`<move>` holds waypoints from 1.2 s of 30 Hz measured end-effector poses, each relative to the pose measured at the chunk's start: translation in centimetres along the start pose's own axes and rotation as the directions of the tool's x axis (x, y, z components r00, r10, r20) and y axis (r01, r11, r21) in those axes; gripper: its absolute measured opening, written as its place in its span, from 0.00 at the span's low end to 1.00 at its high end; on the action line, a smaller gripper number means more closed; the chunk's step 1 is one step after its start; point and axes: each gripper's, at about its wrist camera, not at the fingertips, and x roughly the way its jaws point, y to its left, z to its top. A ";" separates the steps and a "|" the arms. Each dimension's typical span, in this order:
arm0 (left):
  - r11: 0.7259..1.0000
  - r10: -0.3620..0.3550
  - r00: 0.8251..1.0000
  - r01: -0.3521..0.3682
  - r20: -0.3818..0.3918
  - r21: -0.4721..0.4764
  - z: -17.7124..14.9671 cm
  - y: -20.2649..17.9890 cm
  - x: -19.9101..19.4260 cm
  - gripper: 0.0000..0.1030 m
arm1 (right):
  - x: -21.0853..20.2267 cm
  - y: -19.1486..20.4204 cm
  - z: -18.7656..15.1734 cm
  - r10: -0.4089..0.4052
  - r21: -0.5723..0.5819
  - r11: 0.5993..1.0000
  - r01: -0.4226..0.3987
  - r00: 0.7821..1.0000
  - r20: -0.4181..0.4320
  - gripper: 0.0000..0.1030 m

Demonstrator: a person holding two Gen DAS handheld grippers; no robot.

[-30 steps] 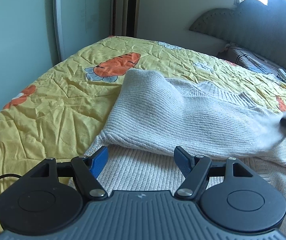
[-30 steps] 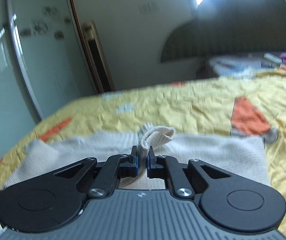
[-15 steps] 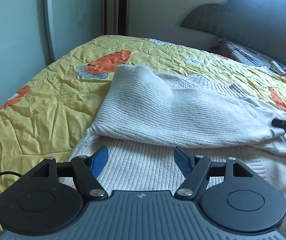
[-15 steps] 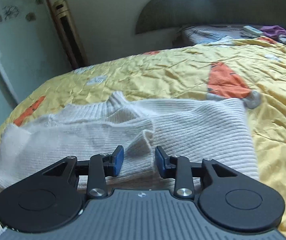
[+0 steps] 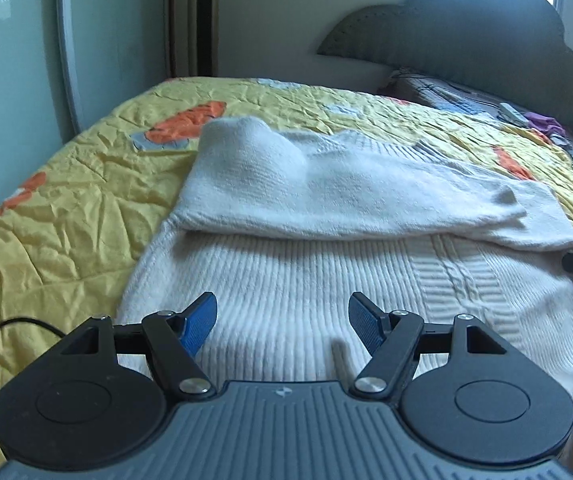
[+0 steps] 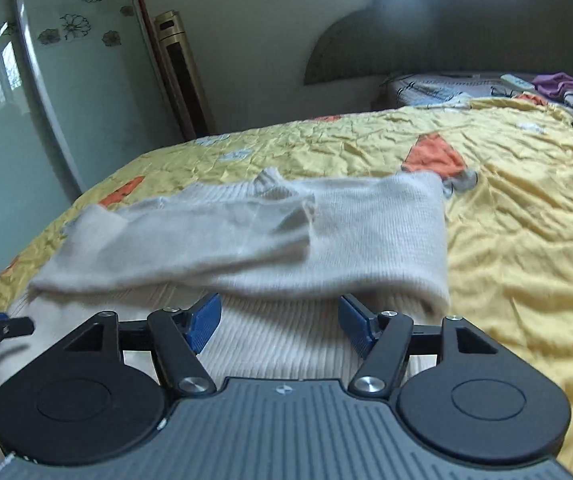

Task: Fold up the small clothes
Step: 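Open the right tool and release the sleeve cuff, then move both open tools over the sweater toward its side edge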

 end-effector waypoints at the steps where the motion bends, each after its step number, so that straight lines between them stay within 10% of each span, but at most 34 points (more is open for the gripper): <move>1: 1.000 -0.003 1.000 0.003 0.004 0.004 -0.4 0.2 -0.3 0.70 | -0.6 0.3 -0.7 0.008 -0.015 1.000 -0.008 1.000 -0.009 0.69; 13: 0.988 0.131 0.989 -0.137 0.071 0.078 -3.4 2.8 -3.0 0.81 | -5.2 2.9 -6.1 -0.104 -0.210 0.973 0.092 0.994 -0.044 0.84; 22: 0.941 0.306 0.949 -0.314 0.078 0.124 -4.6 3.9 -2.8 0.81 | -7.8 4.3 -8.2 0.037 -0.124 0.992 -0.035 0.999 0.013 0.85; 36: 0.944 0.318 0.941 -0.326 0.114 0.056 -3.9 5.8 -6.6 0.81 | -10.2 4.2 -6.8 -0.098 -0.232 0.966 0.117 0.991 0.089 0.85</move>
